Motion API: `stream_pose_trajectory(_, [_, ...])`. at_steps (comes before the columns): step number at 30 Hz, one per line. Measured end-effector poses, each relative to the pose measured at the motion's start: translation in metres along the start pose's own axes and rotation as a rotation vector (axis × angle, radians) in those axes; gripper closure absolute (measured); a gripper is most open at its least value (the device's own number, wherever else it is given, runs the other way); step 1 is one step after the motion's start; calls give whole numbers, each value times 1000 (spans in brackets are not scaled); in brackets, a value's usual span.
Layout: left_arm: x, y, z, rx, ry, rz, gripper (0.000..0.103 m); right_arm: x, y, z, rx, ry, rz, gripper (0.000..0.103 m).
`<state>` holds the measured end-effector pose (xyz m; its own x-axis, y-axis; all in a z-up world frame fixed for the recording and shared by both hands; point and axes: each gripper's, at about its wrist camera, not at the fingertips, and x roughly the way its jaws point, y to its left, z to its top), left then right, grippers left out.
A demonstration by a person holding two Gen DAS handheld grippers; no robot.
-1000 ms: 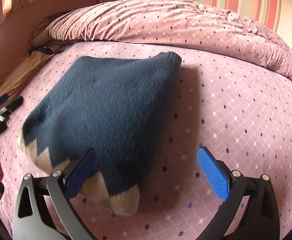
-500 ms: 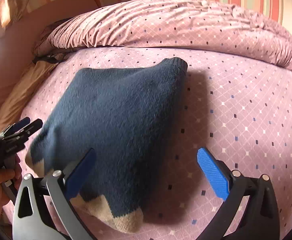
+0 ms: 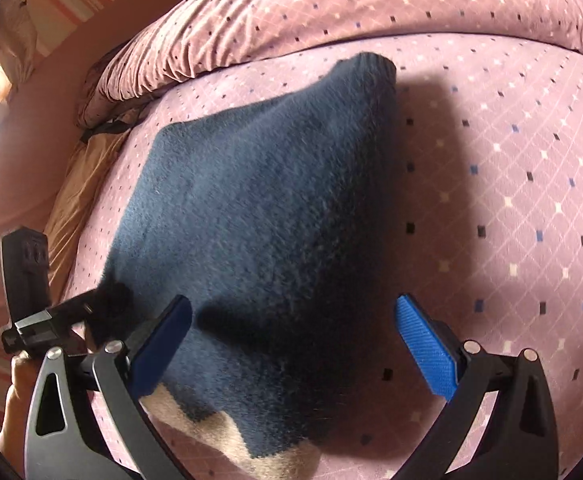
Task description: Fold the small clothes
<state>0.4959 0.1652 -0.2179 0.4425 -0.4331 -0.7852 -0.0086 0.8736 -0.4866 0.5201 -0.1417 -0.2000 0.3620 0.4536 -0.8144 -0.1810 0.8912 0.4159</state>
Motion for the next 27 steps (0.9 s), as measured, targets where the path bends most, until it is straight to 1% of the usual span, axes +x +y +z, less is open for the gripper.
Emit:
stream_pose_trajectory(2, [-12, 6, 3, -11, -19, 21, 3, 0, -2, -1, 1, 1, 5, 2])
stream_pose_trajectory(4, [-21, 9, 7, 8, -27, 54, 3, -2, -1, -1, -6, -3, 5, 2])
stream_pose_trajectory(7, [-21, 20, 12, 20, 12, 123, 3, -5, 0, 2, -12, -9, 6, 2])
stream_pose_trajectory(9, [-15, 25, 12, 19, 51, 114, 3, -7, 0, 5, -8, -14, 13, 2])
stream_pose_trajectory(10, [-12, 28, 10, 3, 68, 93, 3, -8, 1, 6, -12, -17, 14, 2])
stream_pose_trajectory(11, [-6, 30, 9, -25, 94, 44, 3, -9, 1, 6, -15, -15, 15, 2])
stream_pose_trajectory(12, [-2, 31, 10, -40, 100, 21, 3, -8, 2, 7, -18, -12, 17, 2])
stream_pose_trajectory(14, [5, 35, 8, -91, 107, -58, 3, -6, 4, 7, -22, -9, 26, 2])
stream_pose_trajectory(15, [11, 37, 6, -116, 125, -107, 3, -4, 4, 6, -24, 2, 36, 2])
stream_pose_trajectory(16, [14, 36, 4, -125, 137, -132, 3, 0, 4, 5, -26, 16, 46, 2])
stream_pose_trajectory(18, [21, 32, 2, -129, 156, -172, 3, 6, 2, 2, -19, 44, 74, 2])
stream_pose_trajectory(20, [25, 32, 3, -144, 182, -208, 3, 14, -4, -2, 14, 77, 135, 1])
stream_pose_trajectory(22, [30, 27, 4, -126, 222, -244, 3, 21, -12, -6, 59, 99, 184, 1])
stream_pose_trajectory(25, [33, 16, 1, -64, 264, -254, 3, 33, -22, -8, 110, 132, 251, 1])
stream_pose_trajectory(27, [36, 12, 1, -58, 270, -253, 3, 44, -27, -10, 143, 150, 300, 1])
